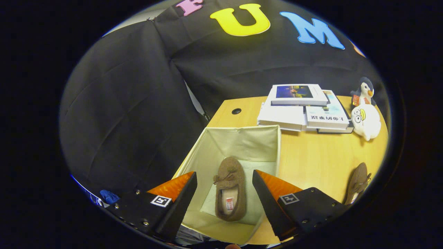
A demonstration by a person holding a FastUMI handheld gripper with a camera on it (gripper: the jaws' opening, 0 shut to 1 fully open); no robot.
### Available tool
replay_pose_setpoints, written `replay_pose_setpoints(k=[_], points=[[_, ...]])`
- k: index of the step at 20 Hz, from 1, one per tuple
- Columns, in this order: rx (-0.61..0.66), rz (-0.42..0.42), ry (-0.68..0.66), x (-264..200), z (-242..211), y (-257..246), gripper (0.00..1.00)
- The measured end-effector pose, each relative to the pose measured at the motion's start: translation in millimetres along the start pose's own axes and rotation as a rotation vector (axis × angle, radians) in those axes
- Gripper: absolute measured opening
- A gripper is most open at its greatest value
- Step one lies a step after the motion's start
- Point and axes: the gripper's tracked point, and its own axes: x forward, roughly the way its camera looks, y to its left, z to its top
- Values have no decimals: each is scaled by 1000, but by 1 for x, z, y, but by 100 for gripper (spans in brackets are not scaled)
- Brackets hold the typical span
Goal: Open the storage box then place both shoes into the box .Put the left shoe in first, then the right shoe, with the right side of both shoes facing outward in a uniform manner.
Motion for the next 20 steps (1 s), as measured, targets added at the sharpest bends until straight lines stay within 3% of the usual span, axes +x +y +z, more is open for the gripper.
replay_pose_setpoints(k=[8,20], points=[[-54,-156,-106,-58,22,-98,98],[-50,-430,-103,-120,-20,-270,98]])
